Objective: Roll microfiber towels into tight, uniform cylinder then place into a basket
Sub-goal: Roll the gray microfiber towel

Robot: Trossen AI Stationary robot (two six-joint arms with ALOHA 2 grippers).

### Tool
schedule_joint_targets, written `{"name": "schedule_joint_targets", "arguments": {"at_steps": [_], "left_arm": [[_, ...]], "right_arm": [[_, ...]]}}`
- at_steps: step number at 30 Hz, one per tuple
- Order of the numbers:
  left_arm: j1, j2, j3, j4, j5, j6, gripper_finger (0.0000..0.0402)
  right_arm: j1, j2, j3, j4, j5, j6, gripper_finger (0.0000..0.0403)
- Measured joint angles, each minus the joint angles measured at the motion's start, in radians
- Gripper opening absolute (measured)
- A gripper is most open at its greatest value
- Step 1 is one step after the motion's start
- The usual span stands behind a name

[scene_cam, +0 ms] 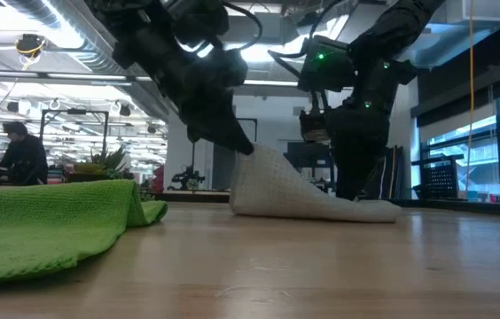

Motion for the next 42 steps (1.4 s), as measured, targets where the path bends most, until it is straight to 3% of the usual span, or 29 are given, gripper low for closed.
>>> {"name": "schedule_joint_targets", "arguments": {"at_steps": [19,42], "left_arm": [[0.043,0.191,0.000,0.081,-0.032,-0.023,0.0002],[0.052,0.195,0.000,0.069,-0.042,-0.016,0.0002]], "right_arm": [[0.027,-0.002,0.001,0.021,0.002,0.001,0.0008],[0.024,-0.004,0.002,0.021,-0.023,0.037,0.0052]]}}
